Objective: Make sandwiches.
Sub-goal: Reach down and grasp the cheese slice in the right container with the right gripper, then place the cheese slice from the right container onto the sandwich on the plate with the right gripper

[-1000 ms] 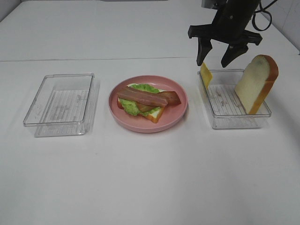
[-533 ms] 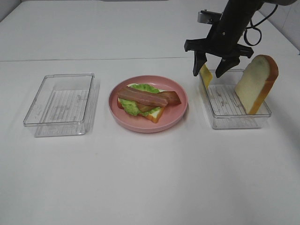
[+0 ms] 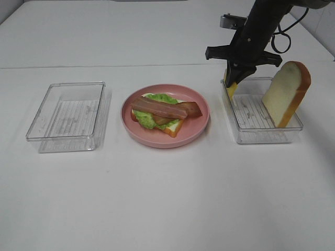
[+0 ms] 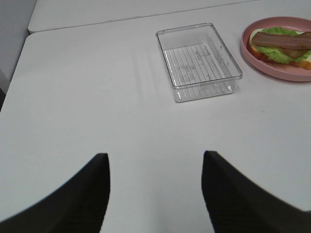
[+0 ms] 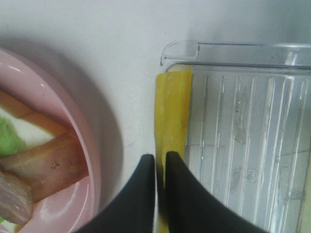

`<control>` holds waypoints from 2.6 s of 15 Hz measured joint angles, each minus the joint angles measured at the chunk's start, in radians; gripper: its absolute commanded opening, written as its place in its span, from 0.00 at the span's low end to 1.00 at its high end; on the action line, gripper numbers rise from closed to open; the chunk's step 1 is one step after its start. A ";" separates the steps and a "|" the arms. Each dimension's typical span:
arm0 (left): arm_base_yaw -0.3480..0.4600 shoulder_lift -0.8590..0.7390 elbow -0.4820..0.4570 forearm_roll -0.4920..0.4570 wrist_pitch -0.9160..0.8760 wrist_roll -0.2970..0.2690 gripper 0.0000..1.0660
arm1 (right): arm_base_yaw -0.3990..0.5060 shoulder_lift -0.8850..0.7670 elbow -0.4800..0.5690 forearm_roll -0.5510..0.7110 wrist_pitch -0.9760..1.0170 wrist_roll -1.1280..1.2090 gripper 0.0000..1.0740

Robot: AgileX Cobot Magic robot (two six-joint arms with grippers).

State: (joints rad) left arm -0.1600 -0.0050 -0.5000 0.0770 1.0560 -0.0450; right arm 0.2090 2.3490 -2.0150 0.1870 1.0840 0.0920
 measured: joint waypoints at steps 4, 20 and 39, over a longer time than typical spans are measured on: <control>0.000 0.000 0.000 0.000 0.000 0.000 0.52 | 0.000 -0.030 0.000 0.005 -0.003 -0.017 0.00; 0.000 0.000 0.000 0.000 0.000 0.000 0.52 | 0.275 -0.076 0.000 0.356 0.002 -0.147 0.00; 0.000 0.000 0.000 0.000 0.000 0.000 0.52 | 0.278 -0.013 0.000 0.015 -0.064 0.043 0.72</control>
State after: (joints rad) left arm -0.1600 -0.0050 -0.5000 0.0770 1.0560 -0.0450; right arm 0.4870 2.3360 -2.0150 0.2020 1.0200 0.1350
